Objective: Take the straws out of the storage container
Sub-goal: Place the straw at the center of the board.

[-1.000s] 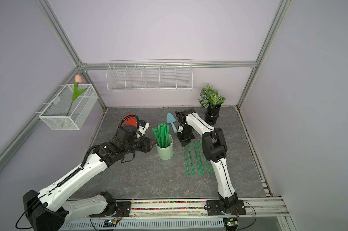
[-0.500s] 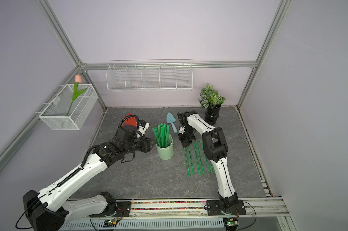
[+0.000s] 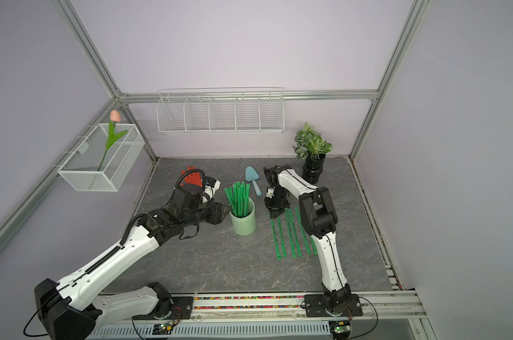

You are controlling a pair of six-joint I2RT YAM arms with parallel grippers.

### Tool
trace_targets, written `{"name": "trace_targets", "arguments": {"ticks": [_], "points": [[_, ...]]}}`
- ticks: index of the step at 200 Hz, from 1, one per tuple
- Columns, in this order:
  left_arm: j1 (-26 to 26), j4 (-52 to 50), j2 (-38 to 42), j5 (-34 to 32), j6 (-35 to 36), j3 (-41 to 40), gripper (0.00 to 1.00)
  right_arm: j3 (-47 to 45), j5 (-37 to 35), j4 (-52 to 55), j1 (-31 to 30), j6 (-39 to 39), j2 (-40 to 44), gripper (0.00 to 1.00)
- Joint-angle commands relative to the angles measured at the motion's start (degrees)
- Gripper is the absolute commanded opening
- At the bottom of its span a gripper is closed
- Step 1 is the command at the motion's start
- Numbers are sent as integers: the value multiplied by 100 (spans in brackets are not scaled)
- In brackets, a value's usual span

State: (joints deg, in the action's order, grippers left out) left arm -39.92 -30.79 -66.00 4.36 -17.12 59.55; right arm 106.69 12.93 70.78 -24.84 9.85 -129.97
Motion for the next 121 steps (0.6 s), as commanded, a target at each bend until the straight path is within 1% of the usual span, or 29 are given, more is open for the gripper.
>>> {"name": "trace_targets", "arguments": {"ticks": [1,29,56,60,83,121], "points": [[-15,-46,20,-42,10,30,55,-298,-1,-521,-45,126,985,20],[-16,-53,27,-66,8,30,55,-679,-139,-1221,-296,196,2031,26],[-16,-43,69,-111,13,22,55,-720,-428,-1550,-630,326,2675,30],[-16,-42,72,-120,3,22,55,-714,-438,-1760,-672,356,2733,30],[-16,-39,81,-128,7,18,55,-568,-360,-1943,-835,468,2829,31],[-16,-42,88,-128,8,22,55,-284,-195,-1928,-987,483,2538,34]]}}
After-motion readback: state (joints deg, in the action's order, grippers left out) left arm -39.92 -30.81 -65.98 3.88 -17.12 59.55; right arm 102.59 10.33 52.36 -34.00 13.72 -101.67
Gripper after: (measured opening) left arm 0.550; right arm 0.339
